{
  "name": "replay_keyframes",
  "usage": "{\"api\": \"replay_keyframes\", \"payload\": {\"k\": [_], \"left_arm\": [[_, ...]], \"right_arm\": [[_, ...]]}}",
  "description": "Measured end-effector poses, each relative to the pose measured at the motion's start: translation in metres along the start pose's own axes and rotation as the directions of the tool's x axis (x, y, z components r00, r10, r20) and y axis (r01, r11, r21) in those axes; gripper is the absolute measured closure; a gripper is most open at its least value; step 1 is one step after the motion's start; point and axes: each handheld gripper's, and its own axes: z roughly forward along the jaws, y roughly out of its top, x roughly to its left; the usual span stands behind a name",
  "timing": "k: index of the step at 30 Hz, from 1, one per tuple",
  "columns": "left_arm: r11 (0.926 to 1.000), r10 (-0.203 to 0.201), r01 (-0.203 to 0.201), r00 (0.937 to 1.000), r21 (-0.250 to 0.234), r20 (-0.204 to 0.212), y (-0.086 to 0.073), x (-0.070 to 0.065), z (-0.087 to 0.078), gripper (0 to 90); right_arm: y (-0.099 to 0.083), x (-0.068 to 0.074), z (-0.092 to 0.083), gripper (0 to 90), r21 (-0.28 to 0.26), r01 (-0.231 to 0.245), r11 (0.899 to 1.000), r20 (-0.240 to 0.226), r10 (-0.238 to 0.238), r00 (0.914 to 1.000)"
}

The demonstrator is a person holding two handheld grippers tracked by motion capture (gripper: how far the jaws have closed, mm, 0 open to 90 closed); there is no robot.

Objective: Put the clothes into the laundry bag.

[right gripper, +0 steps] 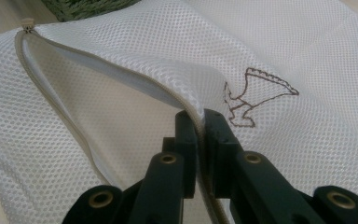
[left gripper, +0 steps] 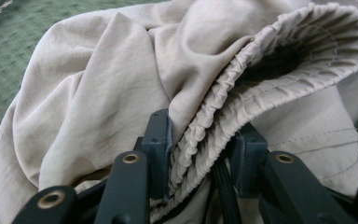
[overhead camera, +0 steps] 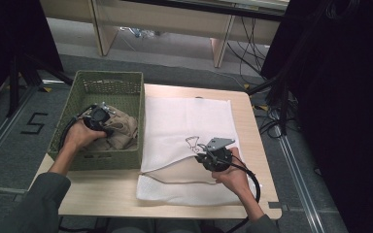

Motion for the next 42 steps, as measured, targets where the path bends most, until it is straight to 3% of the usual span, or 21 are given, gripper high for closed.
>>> {"api": "replay_keyframes", "payload": {"k": [2, 3, 9, 11, 16, 20, 24, 25, 27, 29, 31, 34, 38, 40, 42], "left_arm": [[1.0000, 0.004, -0.004, 0.9995, 0.001, 0.032, 0.000, -0.001, 0.002, 57.1], [1.0000, -0.001, 0.001, 0.9983, 0.005, 0.059, 0.000, -0.001, 0.002, 50.9], [0.9999, -0.001, 0.000, 0.9917, 0.011, 0.128, -0.003, -0.001, 0.005, 17.3], [0.9997, 0.015, -0.017, 0.9901, 0.016, 0.140, -0.003, -0.002, 0.009, 16.4], [1.0000, 0.004, -0.005, 0.9836, 0.005, 0.181, -0.011, -0.003, 0.024, 13.8], [0.9997, 0.013, -0.016, 0.9852, 0.017, 0.171, -0.010, -0.004, 0.028, 10.6], [0.9978, 0.046, -0.052, 0.9888, 0.042, 0.142, -0.011, -0.007, 0.033, 7.4], [0.9970, 0.053, -0.060, 0.9890, 0.048, 0.138, -0.011, -0.008, 0.034, 9.0], [0.9952, 0.072, -0.079, 0.9908, 0.057, 0.114, -0.012, -0.008, 0.033, 21.2], [0.9958, 0.052, -0.059, 0.9940, 0.070, 0.096, -0.011, -0.006, 0.032, 36.6], [0.9972, 0.029, -0.034, 0.9968, 0.067, 0.075, -0.010, -0.006, 0.031, 48.8], [0.9983, 0.023, -0.026, 0.9978, 0.053, 0.062, -0.009, -0.005, 0.030, 57.6], [1.0000, -0.002, 0.002, 0.9994, -0.005, 0.035, -0.011, -0.001, 0.024, 65.8], [0.9988, -0.029, 0.030, 0.9994, -0.040, 0.020, -0.010, 0.001, 0.021, 67.2], [0.9922, -0.065, 0.065, 0.9979, -0.106, 0.000, -0.008, 0.004, 0.013, 67.9]], "right_arm": [[0.000, 0.000, -0.001, 85.5, 0.001, 0.006, 1.000, 0.003, -0.006, 1.0000], [0.000, -0.001, -0.001, 85.5, 0.000, 0.006, 1.000, 0.002, -0.006, 1.0000], [0.000, 0.000, 0.000, 85.5, 0.006, -0.001, 1.000, 0.001, 0.001, 1.0000], [0.000, 0.000, 0.000, 85.4, 0.010, 0.003, 1.000, -0.001, -0.003, 1.0000], [0.000, 0.000, 0.000, 85.4, 0.008, 0.001, 1.000, 0.000, -0.001, 1.0000], [0.000, 0.000, 0.001, 85.4, 0.005, 0.000, 1.000, -0.003, 0.000, 1.0000], [0.000, 0.002, 0.000, 85.3, 0.004, -0.007, 1.000, -0.005, 0.007, 1.0000], [0.001, 0.001, 0.000, 85.3, 0.003, 0.003, 1.000, 0.000, -0.003, 1.0000], [0.000, 0.000, 0.000, 85.3, 0.007, 0.010, 1.000, 0.001, -0.010, 1.0000], [0.000, 0.002, 0.000, 85.3, 0.009, -0.009, 1.000, -0.002, 0.009, 1.0000], [0.001, 0.001, 0.000, 85.3, 0.005, 0.004, 1.000, -0.001, -0.004, 1.0000], [0.000, 0.001, -0.001, 85.4, 0.005, 0.000, 1.000, -0.002, 0.000, 1.0000], [0.001, 0.001, 0.000, 85.6, 0.003, -0.008, 1.000, -0.001, 0.008, 1.0000], [0.001, 0.001, -0.001, 85.8, 0.004, -0.008, 1.000, 0.001, 0.008, 1.0000], [0.001, 0.001, -0.001, 85.9, 0.002, -0.014, 1.000, 0.001, 0.014, 0.9999]]}}
